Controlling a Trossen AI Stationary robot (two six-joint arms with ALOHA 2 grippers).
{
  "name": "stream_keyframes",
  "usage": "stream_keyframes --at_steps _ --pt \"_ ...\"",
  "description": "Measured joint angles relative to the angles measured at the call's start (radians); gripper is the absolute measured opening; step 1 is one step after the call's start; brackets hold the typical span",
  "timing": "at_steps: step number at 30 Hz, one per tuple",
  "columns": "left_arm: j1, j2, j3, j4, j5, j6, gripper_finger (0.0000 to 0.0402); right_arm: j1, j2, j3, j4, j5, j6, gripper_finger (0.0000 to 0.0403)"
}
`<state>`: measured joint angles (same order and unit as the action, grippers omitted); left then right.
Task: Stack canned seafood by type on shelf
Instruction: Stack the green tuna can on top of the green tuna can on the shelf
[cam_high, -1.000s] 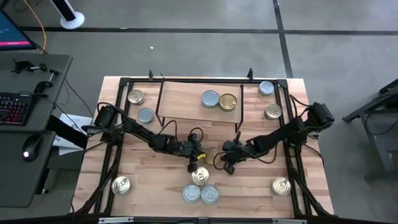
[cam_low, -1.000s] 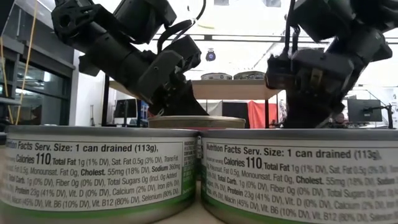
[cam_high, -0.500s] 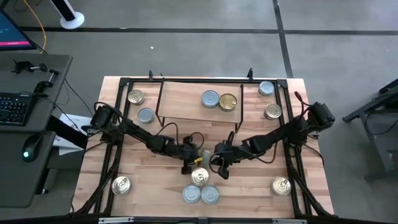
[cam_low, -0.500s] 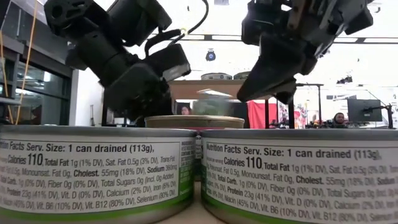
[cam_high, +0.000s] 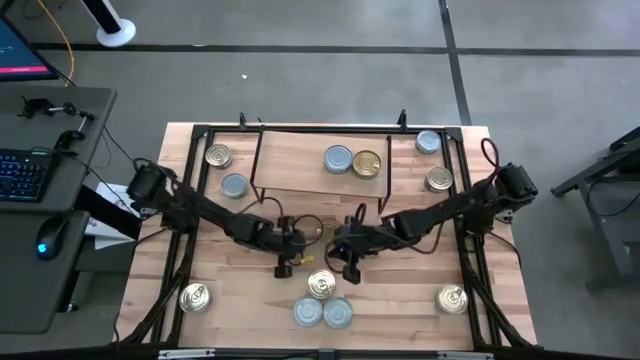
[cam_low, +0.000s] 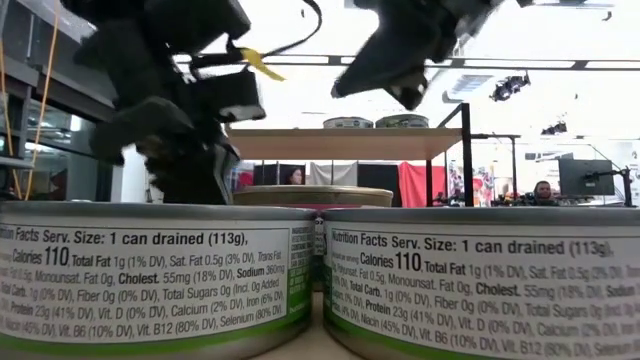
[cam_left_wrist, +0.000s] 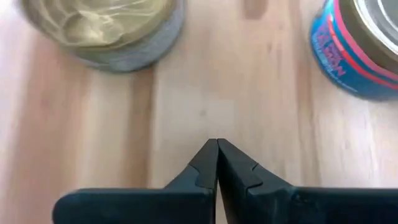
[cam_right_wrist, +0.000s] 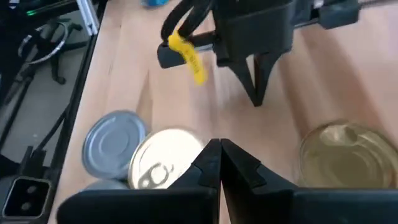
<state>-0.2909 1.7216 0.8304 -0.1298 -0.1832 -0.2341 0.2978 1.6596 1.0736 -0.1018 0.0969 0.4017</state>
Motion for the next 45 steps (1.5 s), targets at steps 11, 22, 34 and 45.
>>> stream_keyframes --at_steps 11,22,34,45 --pt "-0.008 -0.194 -0.175 0.339 -0.211 -0.044 0.0 -0.061 -0.002 -0.006 -0.215 0.02 0.012 0.0" --pt "0.133 -0.011 -0.108 0.492 -0.204 0.132 0.0 -0.099 0.0 -0.295 0.092 0.113 0.229 0.0" --pt "0.121 0.099 -0.094 0.515 -0.114 0.071 0.0 -0.158 0.025 -0.321 0.144 0.115 0.226 0.0" --pt "0.06 0.133 -0.093 0.5 -0.126 0.027 0.0 -0.108 0.034 -0.305 0.184 0.044 0.251 0.0"
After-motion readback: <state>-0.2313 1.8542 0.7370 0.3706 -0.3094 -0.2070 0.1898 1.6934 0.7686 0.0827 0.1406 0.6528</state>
